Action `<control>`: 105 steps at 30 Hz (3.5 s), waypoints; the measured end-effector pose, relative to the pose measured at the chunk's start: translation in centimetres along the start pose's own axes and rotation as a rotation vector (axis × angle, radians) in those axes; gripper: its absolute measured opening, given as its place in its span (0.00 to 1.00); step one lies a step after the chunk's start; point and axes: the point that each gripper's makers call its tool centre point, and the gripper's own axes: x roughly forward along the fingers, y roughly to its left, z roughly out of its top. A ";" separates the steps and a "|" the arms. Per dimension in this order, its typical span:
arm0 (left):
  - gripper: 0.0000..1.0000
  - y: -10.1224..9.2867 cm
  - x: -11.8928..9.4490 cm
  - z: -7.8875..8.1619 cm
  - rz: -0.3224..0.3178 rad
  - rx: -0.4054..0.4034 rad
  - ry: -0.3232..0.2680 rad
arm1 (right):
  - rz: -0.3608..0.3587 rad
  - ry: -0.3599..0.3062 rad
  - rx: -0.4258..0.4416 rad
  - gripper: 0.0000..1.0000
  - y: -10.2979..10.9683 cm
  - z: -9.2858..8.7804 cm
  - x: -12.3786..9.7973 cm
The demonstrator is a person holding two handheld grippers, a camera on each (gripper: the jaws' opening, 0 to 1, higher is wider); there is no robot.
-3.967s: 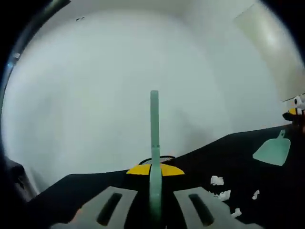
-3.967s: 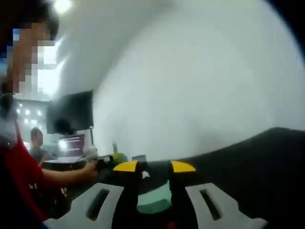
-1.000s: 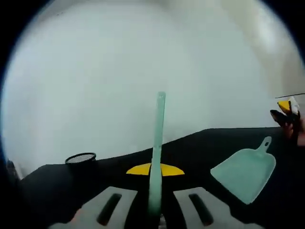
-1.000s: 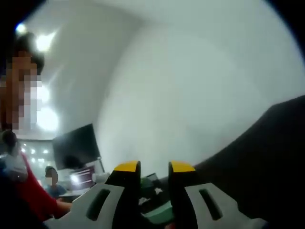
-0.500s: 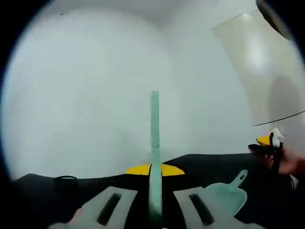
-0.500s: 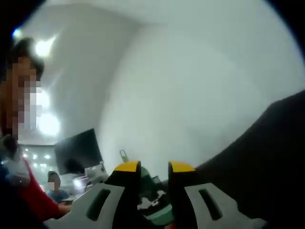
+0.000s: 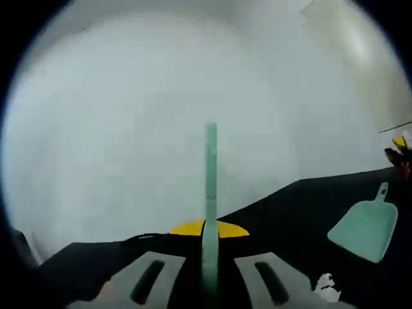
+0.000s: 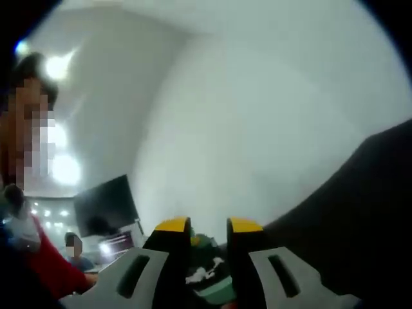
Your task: Pick up the broom and sweep the trash on the tabletop into the dustpan.
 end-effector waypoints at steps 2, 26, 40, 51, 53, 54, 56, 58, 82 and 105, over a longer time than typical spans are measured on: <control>0.02 -0.6 0.5 -1.6 0.020 -0.020 0.061 | 0.001 -0.003 0.002 0.24 0.0 0.1 0.0; 0.02 -18.9 -3.6 2.6 -0.363 0.043 0.024 | 0.008 -0.011 0.017 0.24 -0.1 0.3 -0.3; 0.02 -15.8 3.2 1.5 -0.359 -0.067 0.048 | 0.013 -0.007 0.023 0.24 -0.2 0.2 -0.2; 0.02 -19.2 0.9 1.2 -0.448 -0.005 0.102 | 0.018 -0.012 0.041 0.24 -0.2 0.2 -0.1; 0.02 -19.8 0.1 2.0 -0.472 -0.032 0.087 | 0.018 -0.011 0.041 0.24 -0.2 0.2 -0.1; 0.02 -19.9 -0.2 2.4 -0.469 -0.047 0.092 | 0.017 -0.011 0.041 0.24 -0.2 0.2 -0.1; 0.02 -20.7 -0.9 3.1 -0.473 -0.048 0.090 | 0.016 -0.013 0.043 0.24 -0.1 0.2 -0.2; 0.02 -21.7 -1.8 4.2 -0.500 -0.055 0.060 | 0.014 -0.016 0.043 0.24 0.0 0.2 -0.2; 0.02 -0.9 -10.9 -1.4 0.284 -0.211 -0.032 | 0.040 -0.055 0.069 0.23 0.4 0.8 -0.5; 0.03 -12.6 -7.0 1.1 0.227 -0.055 -0.010 | 0.071 -0.125 0.155 0.22 -0.1 2.1 -1.0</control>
